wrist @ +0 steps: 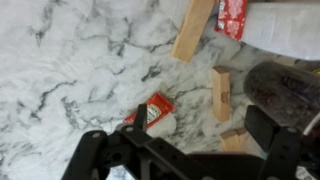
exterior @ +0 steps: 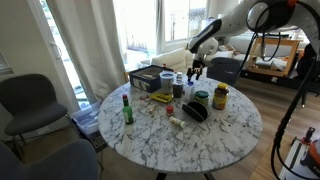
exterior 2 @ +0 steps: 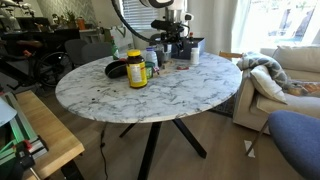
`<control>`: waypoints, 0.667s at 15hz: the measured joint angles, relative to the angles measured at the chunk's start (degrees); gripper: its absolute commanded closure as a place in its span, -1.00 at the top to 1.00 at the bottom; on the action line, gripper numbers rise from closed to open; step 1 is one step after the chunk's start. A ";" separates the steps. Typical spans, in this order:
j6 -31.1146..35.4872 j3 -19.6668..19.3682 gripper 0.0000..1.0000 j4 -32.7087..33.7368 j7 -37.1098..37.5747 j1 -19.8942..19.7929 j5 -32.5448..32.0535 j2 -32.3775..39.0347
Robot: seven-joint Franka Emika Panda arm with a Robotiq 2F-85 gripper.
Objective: Move the brown object to the left
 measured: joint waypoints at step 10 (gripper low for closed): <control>5.60 2.07 1.00 -3.92 -1.15 -0.16 0.92 0.22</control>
